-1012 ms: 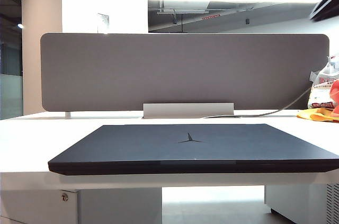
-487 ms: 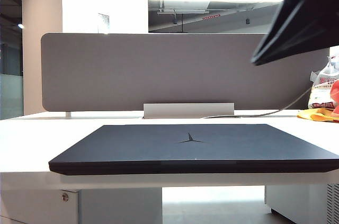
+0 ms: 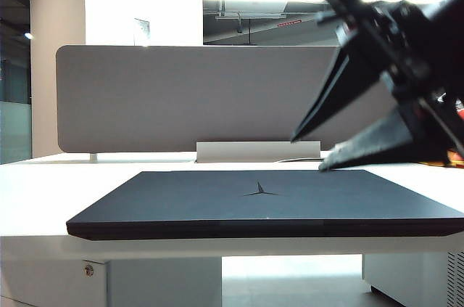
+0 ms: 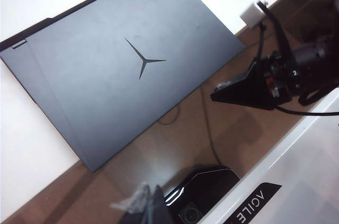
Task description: Open the lid of the laptop and use the keypad to enter the password "123".
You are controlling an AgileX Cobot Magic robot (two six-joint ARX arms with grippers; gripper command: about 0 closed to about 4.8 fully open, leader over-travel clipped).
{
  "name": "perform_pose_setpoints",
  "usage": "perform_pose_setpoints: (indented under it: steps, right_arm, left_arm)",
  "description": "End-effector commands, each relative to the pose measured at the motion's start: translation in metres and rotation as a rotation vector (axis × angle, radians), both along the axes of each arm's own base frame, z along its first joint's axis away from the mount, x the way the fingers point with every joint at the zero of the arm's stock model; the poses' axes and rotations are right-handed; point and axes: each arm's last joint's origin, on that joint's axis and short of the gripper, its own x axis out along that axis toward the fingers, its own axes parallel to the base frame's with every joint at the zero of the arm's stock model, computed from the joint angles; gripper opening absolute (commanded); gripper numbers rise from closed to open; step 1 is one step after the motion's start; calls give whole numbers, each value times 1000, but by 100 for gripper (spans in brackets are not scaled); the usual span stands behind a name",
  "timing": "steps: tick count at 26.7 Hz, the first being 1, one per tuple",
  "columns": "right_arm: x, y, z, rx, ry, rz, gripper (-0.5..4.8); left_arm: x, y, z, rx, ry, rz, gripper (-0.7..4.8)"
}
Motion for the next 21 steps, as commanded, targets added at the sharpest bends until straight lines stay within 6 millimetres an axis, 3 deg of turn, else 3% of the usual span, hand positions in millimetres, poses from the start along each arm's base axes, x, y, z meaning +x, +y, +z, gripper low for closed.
perform_pose_setpoints:
  steps: [1, 7, 11, 12, 21]
  right_arm:
    - [-1, -2, -6, 165, -8, -89, 172]
    - [-7, -9, -23, 217, 17, -189, 176]
    - [-2, -5, -25, 269, 38, -209, 263]
    - [0, -3, -27, 280, 46, -212, 264]
    - [0, 39, -54, 392, 149, -178, 267]
  left_arm:
    - [-1, 1, 2, -6, -11, -6, -6]
    - [-1, 0, 2, -10, -7, -13, -6]
    - [-1, 0, 2, -11, -9, -11, -6]
    - [-1, 0, 2, -11, -9, -12, -6]
    - [-2, 1, 1, -3, 8, -20, -6]
